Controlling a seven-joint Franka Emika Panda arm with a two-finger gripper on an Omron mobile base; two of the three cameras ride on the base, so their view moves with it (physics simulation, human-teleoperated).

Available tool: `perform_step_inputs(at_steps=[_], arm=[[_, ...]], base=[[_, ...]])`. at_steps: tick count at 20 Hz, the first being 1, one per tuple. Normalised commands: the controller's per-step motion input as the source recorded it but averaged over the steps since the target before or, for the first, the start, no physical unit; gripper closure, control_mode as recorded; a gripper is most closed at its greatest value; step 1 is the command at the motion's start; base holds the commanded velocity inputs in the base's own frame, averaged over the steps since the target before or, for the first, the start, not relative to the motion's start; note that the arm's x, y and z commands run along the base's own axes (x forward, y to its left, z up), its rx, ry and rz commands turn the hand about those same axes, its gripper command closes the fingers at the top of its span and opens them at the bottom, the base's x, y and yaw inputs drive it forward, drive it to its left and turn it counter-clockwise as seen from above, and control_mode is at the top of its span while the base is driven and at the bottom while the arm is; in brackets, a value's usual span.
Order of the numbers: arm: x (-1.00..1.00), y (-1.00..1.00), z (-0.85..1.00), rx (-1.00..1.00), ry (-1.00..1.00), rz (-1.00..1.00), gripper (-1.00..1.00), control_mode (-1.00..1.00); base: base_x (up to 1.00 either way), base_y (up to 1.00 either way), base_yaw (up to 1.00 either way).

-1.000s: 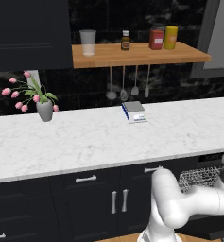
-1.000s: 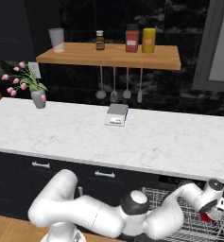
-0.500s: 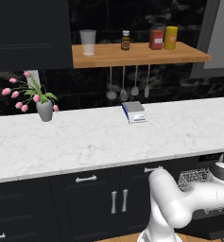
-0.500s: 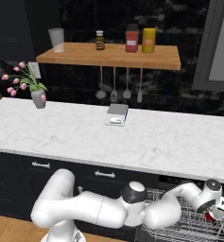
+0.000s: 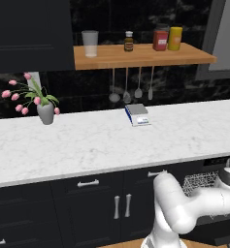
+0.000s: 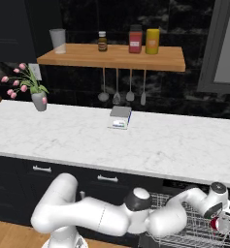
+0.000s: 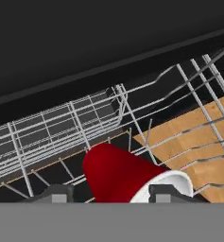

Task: Pick up the cup and bowl from the counter, place them in the dishwasher, and close the dishwasher door.

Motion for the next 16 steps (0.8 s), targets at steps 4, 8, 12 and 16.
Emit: perform_step_inputs(at_steps=[4,8,12,16], arm=[[-0.09,-0.03,0.04,0.04,0.0,-0.02,-1.0,-1.0],[-0.65,-0.26,0.41,0.18,0.0,0.0,-1.0,-1.0],[-0.65,-0.36,0.42,0.2,0.0,0.03,-1.0,-1.0],[-0.48,-0.26,-0.03,0.14,0.12,0.13,-1.0,-1.0]], base=[[0.0,0.0,0.0],[0.0,0.0,0.0],[0.0,0.0,0.0],[0.0,0.0,0.0]])
